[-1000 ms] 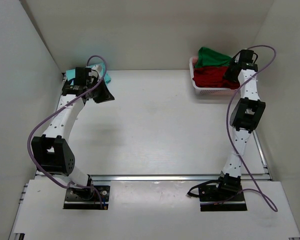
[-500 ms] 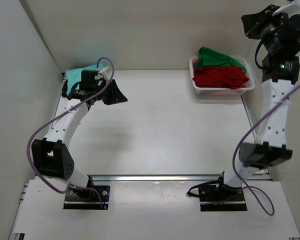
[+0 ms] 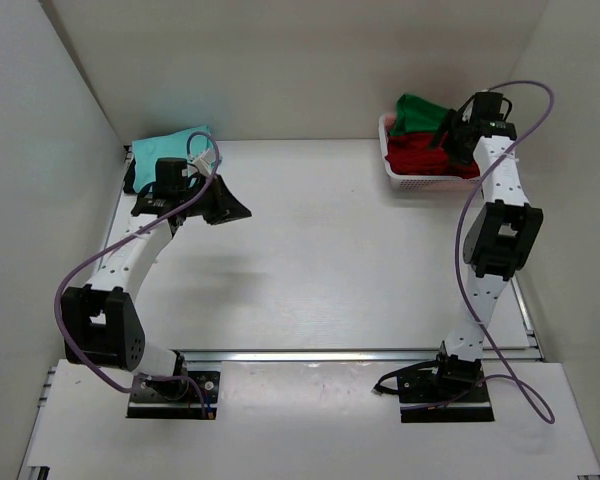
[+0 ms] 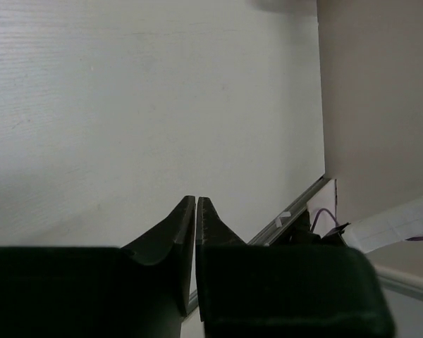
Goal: Fold and stack the t-shirts
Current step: Grab crumpled tshirt from bin with the right arm
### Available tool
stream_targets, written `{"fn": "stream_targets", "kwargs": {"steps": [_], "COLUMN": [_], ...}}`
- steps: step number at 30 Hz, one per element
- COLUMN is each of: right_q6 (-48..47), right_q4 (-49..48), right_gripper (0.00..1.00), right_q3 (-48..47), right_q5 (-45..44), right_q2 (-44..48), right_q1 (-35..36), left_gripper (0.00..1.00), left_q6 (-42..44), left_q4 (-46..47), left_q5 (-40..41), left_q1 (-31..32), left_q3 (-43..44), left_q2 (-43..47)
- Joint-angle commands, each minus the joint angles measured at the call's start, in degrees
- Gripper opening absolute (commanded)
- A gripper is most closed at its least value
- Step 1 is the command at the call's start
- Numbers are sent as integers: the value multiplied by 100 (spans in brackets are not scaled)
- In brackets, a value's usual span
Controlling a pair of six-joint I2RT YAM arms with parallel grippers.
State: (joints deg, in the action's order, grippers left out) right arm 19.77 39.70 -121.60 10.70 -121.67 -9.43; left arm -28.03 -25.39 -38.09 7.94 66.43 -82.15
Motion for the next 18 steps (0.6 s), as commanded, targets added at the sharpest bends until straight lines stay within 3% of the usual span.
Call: {"fn": "stream_targets", "kwargs": {"steps": [1,9,15,18], "right_q6": [159,510,46,1], "right_q4": [344,758,1180,1162], "right_gripper": [65,63,61,61], "right_q3": [-785,-1586,-1657,-1262], "right_q5": [-314,-463,-1324,-1263], "right_q2": [135,-700,-648,-612], "right_q1": [-50,-155,-77,-164], "left_gripper": [17,17,17,16], "left_q6": [-448,-1529,-1565,-1653], "left_q4": [666,2142,2266,2371], "left_q5": [-515,-841,-683,-717], "left_q1": [-170,-513,-522,-487], "left_q3": [-306,-966,-931,-965], "left_q2": [226,243,129,32]}}
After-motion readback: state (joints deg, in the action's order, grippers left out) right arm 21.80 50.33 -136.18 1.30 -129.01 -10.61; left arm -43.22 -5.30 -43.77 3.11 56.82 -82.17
